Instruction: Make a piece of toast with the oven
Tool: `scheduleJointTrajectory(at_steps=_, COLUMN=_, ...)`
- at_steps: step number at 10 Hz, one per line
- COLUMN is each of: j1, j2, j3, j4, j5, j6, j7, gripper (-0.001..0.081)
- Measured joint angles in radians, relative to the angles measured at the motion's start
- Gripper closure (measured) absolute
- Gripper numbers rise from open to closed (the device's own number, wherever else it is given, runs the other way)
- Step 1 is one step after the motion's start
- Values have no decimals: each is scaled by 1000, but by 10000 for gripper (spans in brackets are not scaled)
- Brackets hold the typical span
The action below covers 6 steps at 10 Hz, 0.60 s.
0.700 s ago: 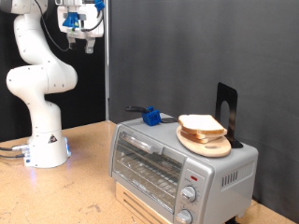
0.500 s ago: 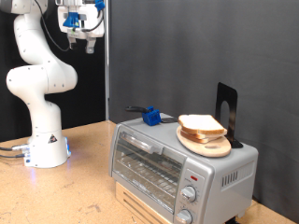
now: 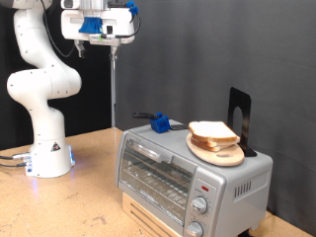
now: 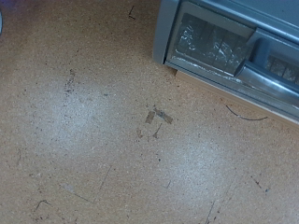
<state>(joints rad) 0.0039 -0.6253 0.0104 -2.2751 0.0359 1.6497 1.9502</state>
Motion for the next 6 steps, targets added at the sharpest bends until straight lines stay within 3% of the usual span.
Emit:
scheduleJointTrajectory(at_steps=2, j1=28, j2=-16, j3=-19, j4=-24, j5=2, j6=82, j7=-207, gripper=-2)
scheduleJointTrajectory(at_steps=4, j1=52, j2=-7, j3=-28, j4=-65, j5=-14, j6=250, j7=-411, gripper=-2)
scheduleJointTrajectory(at_steps=5, j1=58, j2=5, j3=-28, j4=-81, j5=-26, j6=316, j7=-486, gripper=-2)
scheduleJointTrajectory(at_steps=6, j1=56, j2=5, j3=-27, j4=-79, j5=-17, j6=299, j7=-463, gripper=-2)
